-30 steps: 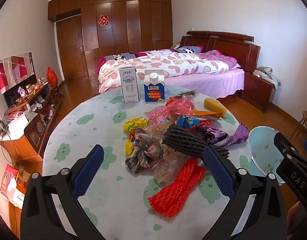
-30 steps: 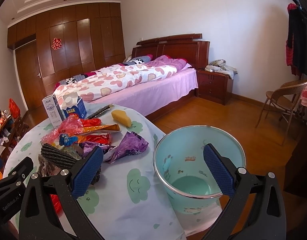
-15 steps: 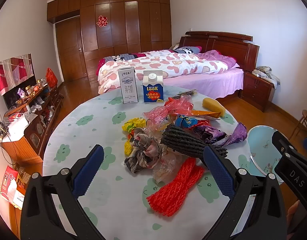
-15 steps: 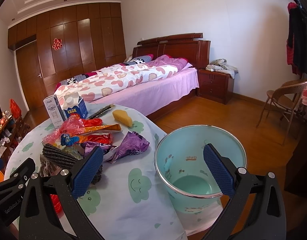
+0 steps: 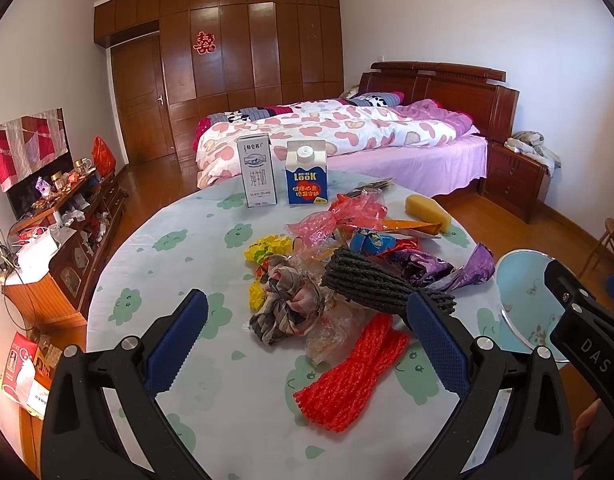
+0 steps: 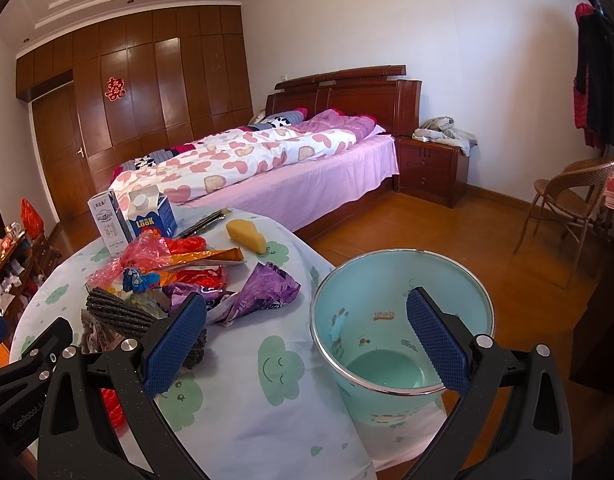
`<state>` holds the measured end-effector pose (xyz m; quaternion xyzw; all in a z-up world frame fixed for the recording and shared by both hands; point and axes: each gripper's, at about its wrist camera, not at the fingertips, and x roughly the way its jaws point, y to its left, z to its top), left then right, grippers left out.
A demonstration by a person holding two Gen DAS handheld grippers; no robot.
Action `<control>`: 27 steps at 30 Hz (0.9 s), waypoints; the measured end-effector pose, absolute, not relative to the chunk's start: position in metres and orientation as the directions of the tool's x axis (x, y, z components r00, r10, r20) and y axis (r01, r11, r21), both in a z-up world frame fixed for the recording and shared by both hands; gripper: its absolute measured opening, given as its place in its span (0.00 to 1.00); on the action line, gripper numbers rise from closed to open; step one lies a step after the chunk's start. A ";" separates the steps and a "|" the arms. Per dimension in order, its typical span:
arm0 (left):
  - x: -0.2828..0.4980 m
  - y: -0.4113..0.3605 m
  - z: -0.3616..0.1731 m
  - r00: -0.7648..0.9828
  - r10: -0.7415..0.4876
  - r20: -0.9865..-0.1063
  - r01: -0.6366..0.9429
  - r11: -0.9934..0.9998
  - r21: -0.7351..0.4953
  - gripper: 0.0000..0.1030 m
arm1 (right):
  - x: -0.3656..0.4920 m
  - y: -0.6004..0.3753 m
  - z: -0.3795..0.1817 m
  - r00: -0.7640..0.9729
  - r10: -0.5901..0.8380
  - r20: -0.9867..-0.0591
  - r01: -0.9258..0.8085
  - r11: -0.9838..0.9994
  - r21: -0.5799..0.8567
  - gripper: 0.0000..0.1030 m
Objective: Collect trash
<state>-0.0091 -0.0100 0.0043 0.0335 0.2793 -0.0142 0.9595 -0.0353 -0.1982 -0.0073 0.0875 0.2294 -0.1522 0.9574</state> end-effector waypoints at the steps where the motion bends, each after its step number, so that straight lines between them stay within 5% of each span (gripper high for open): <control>1: -0.009 -0.010 0.004 0.843 -0.008 -0.538 0.046 0.997 0.057 0.94 | -0.035 -0.197 -0.007 0.849 -0.251 -0.465 0.331 0.938 0.098 0.95; 27: 0.000 0.003 -0.006 0.818 -0.009 -0.575 0.043 0.998 0.044 0.94 | -0.030 -0.193 -0.015 0.848 -0.221 -0.483 0.308 0.945 0.110 0.95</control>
